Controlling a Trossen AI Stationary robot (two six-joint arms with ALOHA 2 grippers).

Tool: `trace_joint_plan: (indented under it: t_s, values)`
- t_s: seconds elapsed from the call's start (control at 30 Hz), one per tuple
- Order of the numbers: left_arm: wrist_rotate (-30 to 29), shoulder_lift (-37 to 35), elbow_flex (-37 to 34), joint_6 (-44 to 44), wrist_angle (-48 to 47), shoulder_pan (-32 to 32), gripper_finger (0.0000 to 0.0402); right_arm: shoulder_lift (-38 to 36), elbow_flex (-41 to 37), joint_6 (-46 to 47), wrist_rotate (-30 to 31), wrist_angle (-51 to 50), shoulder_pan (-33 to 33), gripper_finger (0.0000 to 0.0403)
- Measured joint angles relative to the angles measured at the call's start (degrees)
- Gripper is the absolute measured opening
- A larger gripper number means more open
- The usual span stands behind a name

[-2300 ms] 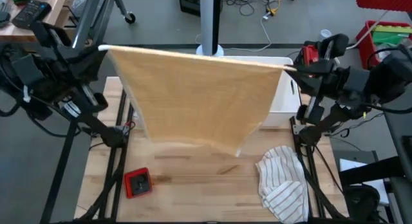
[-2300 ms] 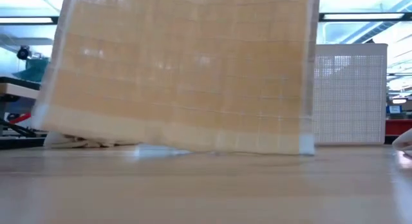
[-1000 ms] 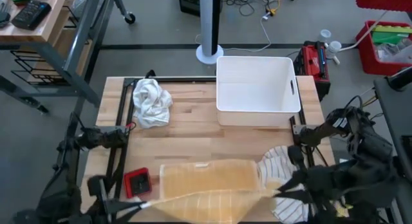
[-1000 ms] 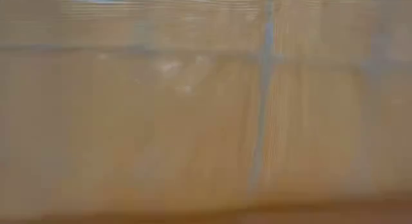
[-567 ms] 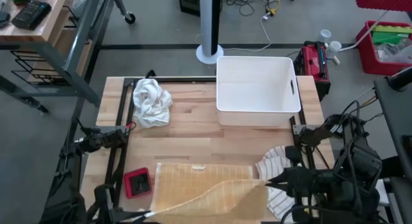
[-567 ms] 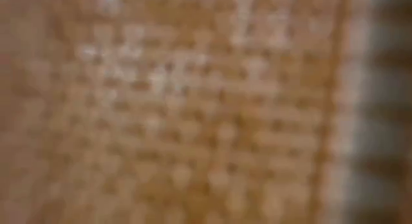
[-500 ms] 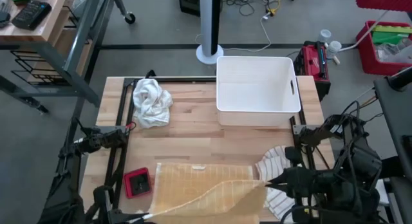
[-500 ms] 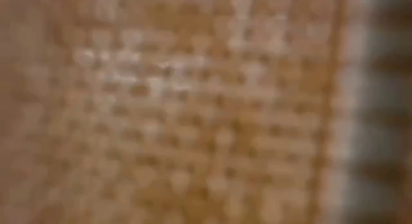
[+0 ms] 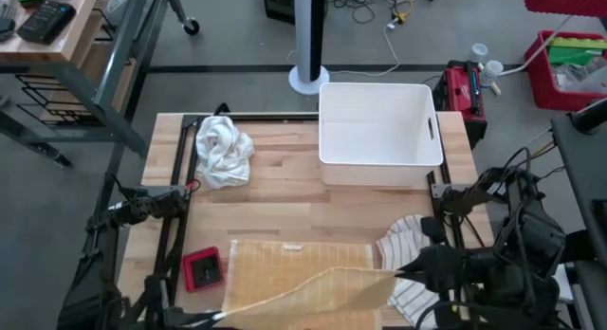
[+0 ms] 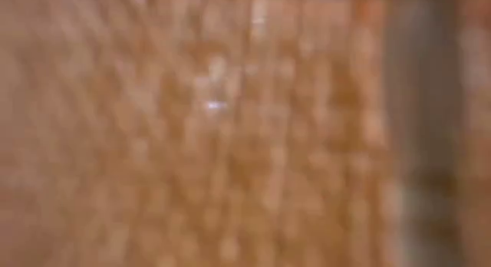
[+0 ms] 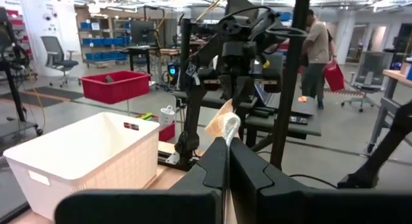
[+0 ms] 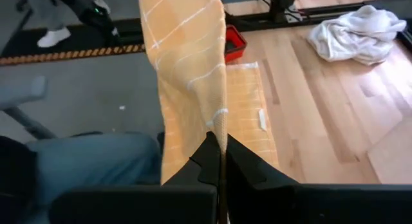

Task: Fold towel
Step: Fold the yellow kitchen towel

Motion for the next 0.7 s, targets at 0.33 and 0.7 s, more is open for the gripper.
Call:
trace_joint_plan:
  t_s: [0.33, 0.7]
  values:
    - [0.2, 0.1, -2.3, -42.8, -36.1, 0.3, 0.0000, 0.5, -11.5, 4.6, 3.9, -0.2, -0.2, 0.0000]
    - [0.4, -0.5, -9.6, -50.5, -40.8, 4.0, 0.0000, 0.3, -23.2, 8.0, 6.5, -0.7, -2.4, 0.0000]
